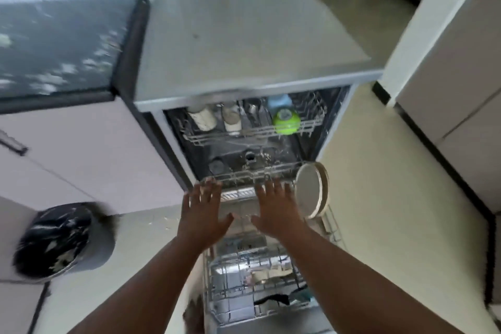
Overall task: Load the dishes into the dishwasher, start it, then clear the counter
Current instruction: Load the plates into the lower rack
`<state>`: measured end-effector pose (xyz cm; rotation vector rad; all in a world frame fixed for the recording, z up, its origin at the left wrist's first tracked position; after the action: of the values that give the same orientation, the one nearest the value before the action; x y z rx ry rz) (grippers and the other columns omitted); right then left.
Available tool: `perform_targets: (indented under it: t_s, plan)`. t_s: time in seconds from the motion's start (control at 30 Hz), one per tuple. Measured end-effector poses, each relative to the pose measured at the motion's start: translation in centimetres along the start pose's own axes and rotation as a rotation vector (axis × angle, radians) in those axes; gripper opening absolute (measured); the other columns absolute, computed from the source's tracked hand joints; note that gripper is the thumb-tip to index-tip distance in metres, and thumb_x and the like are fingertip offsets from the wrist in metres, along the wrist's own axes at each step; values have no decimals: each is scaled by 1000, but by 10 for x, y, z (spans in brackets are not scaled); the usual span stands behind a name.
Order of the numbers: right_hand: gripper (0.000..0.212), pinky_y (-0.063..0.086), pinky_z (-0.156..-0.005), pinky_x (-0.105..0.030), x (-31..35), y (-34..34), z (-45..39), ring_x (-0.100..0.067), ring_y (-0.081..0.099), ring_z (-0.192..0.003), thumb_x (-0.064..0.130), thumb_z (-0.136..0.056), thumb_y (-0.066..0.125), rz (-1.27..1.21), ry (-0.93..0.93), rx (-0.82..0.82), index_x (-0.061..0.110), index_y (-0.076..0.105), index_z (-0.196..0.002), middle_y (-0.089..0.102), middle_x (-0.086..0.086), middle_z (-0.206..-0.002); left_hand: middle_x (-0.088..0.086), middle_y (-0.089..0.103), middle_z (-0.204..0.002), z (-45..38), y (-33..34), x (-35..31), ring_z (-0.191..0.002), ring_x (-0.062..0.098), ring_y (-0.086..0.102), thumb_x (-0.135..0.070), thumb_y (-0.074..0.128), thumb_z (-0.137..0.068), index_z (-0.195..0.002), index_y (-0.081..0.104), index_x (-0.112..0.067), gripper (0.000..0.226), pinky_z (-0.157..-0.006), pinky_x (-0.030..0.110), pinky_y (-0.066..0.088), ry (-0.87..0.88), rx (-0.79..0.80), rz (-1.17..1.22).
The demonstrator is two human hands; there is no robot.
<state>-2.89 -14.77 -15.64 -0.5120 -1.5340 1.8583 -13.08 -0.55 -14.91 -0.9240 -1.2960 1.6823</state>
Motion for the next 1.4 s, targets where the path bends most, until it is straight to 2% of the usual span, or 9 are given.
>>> perform_targets:
  t_s: [0.3,0.5,0.6,0.7,0.9,1.13,1.27,1.33,1.4]
  plan:
    - [88,-11,-116,-51,153,-131,45,-33,-13,-148,59,-92,45,149,-375,-143,18,-1,-155,-4,-12,-163,3,-31,-155,124,-113,91,-135,23,-37,-76,-14,-61,-151,-19,-22,105,-97,40,-37,-270,-158,-62]
    - [88,-15,-114,-50,275,-162,83,-34,-18,-147,65,-92,37,181,-450,-241,21,-6,-155,-10,-11,-162,2,-38,-151,220,-162,183,-138,27,-35,-82,-37,-46,-142,-31,-23,113,-105,45,-30,-409,-258,-38]
    - [89,-12,-115,-51,349,-162,111,-34,-17,-147,65,-91,38,135,-475,-261,22,-4,-155,-8,-10,-163,2,-36,-153,287,-175,238,-136,26,-37,-86,-20,-63,-145,-29,-25,103,-92,41,-41,-493,-295,-44]
    - [89,-10,-117,-50,427,-170,143,-33,-16,-148,65,-91,40,101,-550,-300,21,-3,-155,-7,-9,-163,4,-34,-153,355,-186,294,-139,29,-33,-76,19,-88,-148,-24,-24,91,-104,47,-32,-613,-320,-57]
    - [87,-4,-118,-49,536,-201,178,-32,-11,-149,66,-90,40,73,-680,-414,23,1,-155,-2,-8,-163,6,-32,-154,433,-214,373,-137,26,-34,-71,23,-92,-138,-31,-18,88,-109,49,-22,-751,-418,-70]
    - [87,-2,-118,-49,585,-225,152,-33,-6,-149,65,-88,42,89,-671,-454,23,6,-155,3,-8,-163,3,-33,-154,426,-229,427,-139,23,-33,-85,-28,-51,-147,-24,-20,117,-86,38,-44,-742,-559,-56]
    - [91,38,-100,-55,604,-213,104,-40,50,-128,78,-61,55,77,-632,-404,22,57,-133,55,-11,-139,7,-30,-151,393,-231,450,-141,28,-20,-84,-27,-47,-146,-18,-15,121,-88,39,-41,-774,-623,-45]
    - [92,53,-81,-51,616,-202,67,-33,69,-102,82,-43,58,-5,-620,-437,22,70,-111,72,-7,-113,13,16,-156,369,-226,469,-139,38,31,-87,-6,-73,-150,28,-10,114,-108,41,-22,-733,-491,72]
    - [92,45,-93,-53,632,-195,23,-31,71,-95,85,-45,48,-43,-643,-432,22,63,-111,74,-5,-106,9,37,-153,332,-217,499,-136,36,40,-86,18,-78,-140,40,-12,99,-116,41,-7,-658,-510,103]
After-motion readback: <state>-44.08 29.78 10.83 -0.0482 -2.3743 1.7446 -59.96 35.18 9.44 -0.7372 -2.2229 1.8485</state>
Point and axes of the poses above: each hand's wrist, its own z-axis away from the middle knuckle, its own y-axis out of the palm, x = y × z, the point moved 4 cm from there along -z, towards the middle knuckle
